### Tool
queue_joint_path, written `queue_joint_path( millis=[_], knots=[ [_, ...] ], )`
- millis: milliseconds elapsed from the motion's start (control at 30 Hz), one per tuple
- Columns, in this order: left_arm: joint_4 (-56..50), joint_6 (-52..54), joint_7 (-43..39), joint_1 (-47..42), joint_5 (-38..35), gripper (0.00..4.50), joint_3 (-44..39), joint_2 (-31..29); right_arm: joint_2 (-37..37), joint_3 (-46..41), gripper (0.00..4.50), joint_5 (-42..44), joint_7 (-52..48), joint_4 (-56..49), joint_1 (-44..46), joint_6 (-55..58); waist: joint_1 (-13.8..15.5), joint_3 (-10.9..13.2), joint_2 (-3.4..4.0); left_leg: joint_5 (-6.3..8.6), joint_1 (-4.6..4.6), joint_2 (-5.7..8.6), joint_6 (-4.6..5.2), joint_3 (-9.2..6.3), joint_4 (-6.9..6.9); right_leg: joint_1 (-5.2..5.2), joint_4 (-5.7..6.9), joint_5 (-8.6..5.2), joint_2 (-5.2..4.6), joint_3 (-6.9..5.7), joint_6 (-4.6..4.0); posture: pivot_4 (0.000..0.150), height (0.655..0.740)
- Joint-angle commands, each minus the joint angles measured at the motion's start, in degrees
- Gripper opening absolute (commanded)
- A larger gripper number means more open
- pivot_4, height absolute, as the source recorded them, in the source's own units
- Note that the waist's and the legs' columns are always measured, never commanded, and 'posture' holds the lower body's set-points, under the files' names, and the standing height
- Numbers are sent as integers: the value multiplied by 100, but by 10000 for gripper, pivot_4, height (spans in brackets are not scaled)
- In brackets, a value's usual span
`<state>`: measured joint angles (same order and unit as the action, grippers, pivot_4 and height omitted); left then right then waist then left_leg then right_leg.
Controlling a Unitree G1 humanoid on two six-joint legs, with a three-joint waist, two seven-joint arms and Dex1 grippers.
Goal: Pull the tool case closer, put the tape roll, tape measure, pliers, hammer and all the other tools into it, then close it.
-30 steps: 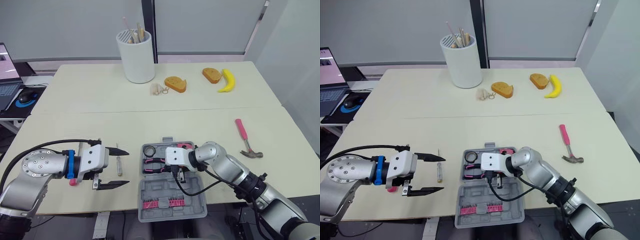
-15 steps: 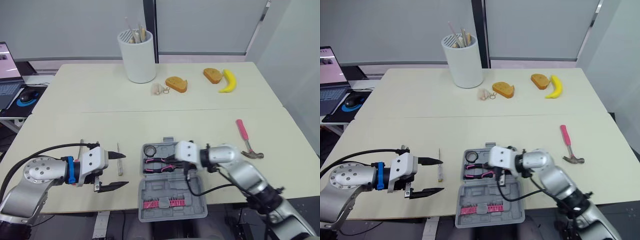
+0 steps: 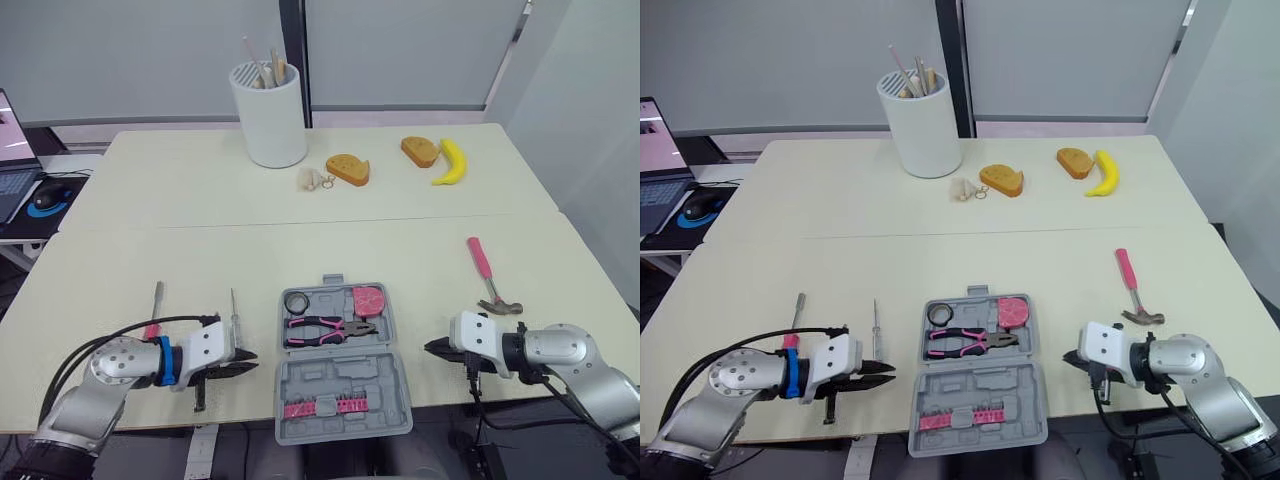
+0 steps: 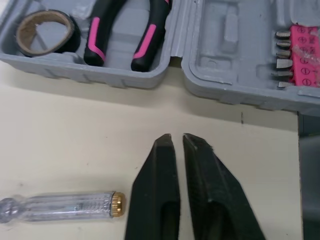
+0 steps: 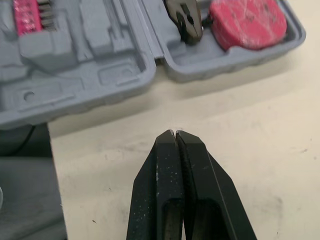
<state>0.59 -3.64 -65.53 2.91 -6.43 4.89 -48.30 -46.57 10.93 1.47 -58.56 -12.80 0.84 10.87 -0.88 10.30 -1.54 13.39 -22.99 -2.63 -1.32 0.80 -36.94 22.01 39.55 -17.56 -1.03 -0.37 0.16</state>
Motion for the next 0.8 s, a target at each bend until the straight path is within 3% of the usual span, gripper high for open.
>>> queue_joint_path(
  millis=[33, 367, 800],
  knots=[
    [-84, -116, 186, -59, 221, 62, 167, 113, 156, 219, 0, -186, 90, 139, 181, -301, 0, 0, 0, 0, 0, 0, 0, 0, 1, 0, -1, 0, 0, 1, 0, 1500, 7303],
    [143, -92, 389, -577, 582, 62, 664, 528, 804, 817, 0, -567, 177, 1059, 888, -648, 4, -1, -1, 0, 1, 3, 0, -3, -1, -1, 7, 1, 1, -2, 0, 1500, 7303],
    [361, -145, 449, -1047, 740, 62, 956, 1018, 1203, 922, 0, -412, 147, 717, 1027, -327, 61, -3, 2, -1, 6, 6, -1, -5, -6, -1, 27, 1, 2, -2, -1, 1500, 7303]
  ],
)
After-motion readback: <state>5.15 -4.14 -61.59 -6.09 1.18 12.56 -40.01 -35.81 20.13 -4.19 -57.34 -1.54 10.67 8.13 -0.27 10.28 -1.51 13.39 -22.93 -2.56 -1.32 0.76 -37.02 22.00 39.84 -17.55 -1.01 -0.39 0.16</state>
